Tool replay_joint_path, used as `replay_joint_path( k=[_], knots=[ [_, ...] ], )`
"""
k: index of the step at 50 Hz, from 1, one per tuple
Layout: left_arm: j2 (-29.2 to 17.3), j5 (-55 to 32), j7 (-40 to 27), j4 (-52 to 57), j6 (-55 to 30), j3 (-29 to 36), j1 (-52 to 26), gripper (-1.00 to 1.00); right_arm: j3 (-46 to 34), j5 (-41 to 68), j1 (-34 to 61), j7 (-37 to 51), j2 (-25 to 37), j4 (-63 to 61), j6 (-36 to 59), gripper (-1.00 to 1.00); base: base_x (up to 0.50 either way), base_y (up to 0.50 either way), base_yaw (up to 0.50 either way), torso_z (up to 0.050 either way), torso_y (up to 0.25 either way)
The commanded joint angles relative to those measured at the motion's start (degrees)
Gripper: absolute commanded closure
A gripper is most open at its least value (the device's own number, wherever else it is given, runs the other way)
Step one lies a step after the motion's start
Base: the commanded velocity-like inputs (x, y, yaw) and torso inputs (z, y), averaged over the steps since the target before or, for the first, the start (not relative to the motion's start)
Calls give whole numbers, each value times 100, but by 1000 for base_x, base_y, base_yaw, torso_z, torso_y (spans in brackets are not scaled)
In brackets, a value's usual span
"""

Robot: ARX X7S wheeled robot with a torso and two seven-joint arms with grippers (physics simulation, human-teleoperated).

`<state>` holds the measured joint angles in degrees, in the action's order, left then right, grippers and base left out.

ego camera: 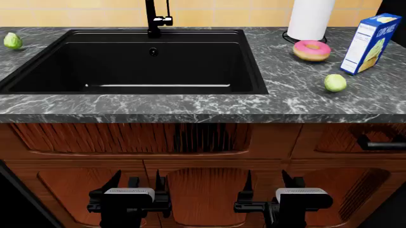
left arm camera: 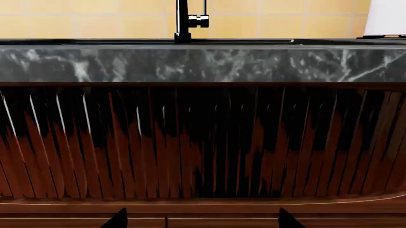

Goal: Pick up the fruits and vegetables and place them in the sink. Turn on the sink faucet to wash them. Then turn the sink off and put them in the tray.

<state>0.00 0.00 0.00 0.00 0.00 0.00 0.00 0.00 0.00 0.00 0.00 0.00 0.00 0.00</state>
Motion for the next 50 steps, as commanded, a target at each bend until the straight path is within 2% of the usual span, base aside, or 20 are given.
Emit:
replay_joint_path(
  k=[1,5,11,21,31,45,50],
  knots=[
    [-96,-92,-119,17,-39,79,-20,-100,-120,79,10,108,92,30,1,-100,0,0,0,0,0],
    [-192,-193,-226,260,-318,140,-82,-100,-244,159,67,185,176,137,-15,-100,0,0,0,0,0],
    [-299,-313,-315,1306,-1309,260,-146,-100,-313,201,76,283,322,-462,440,-100,0,0,0,0,0],
    [-592,-267,-400,2831,-2822,493,-588,-100,-180,480,272,307,625,-2089,1947,-100,0,0,0,0,0],
    [-767,-551,-221,3522,-3720,498,-1036,-100,77,752,689,375,927,-3218,3267,-100,0,0,0,50,0],
    [-800,-966,-249,4105,-4831,208,-1556,-100,505,1226,1054,280,1180,-3902,4199,-100,119,-3,0,50,0],
    [-775,-1036,-271,4077,-4826,151,-1576,-100,581,1294,1178,328,1233,-4082,4428,-100,407,-59,0,50,0]
  ],
)
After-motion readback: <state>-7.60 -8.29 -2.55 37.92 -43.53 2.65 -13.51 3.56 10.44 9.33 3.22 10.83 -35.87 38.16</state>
